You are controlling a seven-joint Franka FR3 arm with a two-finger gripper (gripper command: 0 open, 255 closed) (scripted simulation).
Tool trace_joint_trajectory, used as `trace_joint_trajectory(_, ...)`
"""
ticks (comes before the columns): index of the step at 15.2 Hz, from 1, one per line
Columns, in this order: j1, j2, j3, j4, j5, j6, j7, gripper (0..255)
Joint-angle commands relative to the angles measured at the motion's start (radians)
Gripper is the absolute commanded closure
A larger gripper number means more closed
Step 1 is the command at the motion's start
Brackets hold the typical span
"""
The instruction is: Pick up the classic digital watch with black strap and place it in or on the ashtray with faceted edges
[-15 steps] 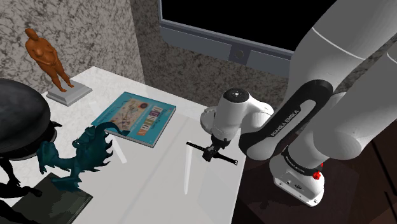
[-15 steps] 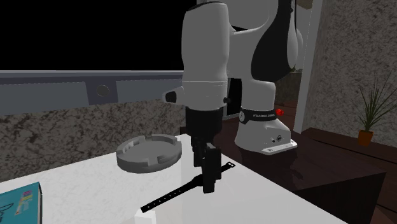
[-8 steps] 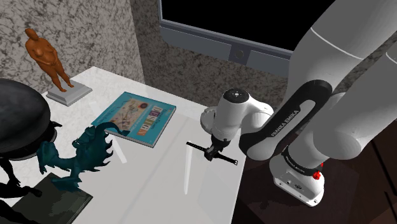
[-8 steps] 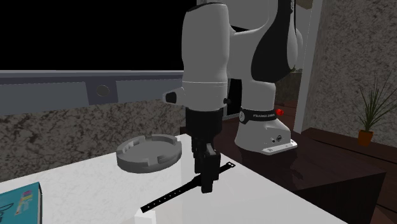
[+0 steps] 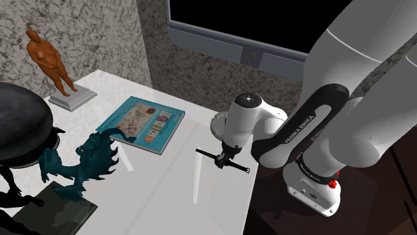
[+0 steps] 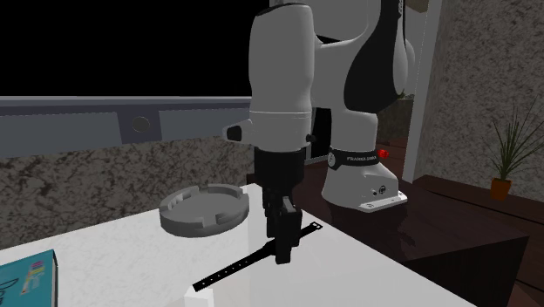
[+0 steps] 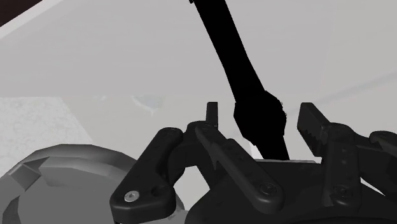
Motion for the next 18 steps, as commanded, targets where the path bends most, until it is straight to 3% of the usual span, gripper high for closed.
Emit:
trace_joint_trajectory(1, 0.000, 0.004, 0.000, 0.000, 0.000, 0.003, -0.001, 255)
trace_joint_trajectory(4, 0.057, -0.077, -0.023, -0.001, 0.114, -0.072, -0.078, 255)
trace_joint_trajectory(7, 0.095, -0.154, -0.047, -0.001, 0.167, -0.147, -0.113, 255)
trace_joint_trajectory(18, 0.156, -0.398, -0.112, 0.021, 0.212, -0.411, -0.150, 255)
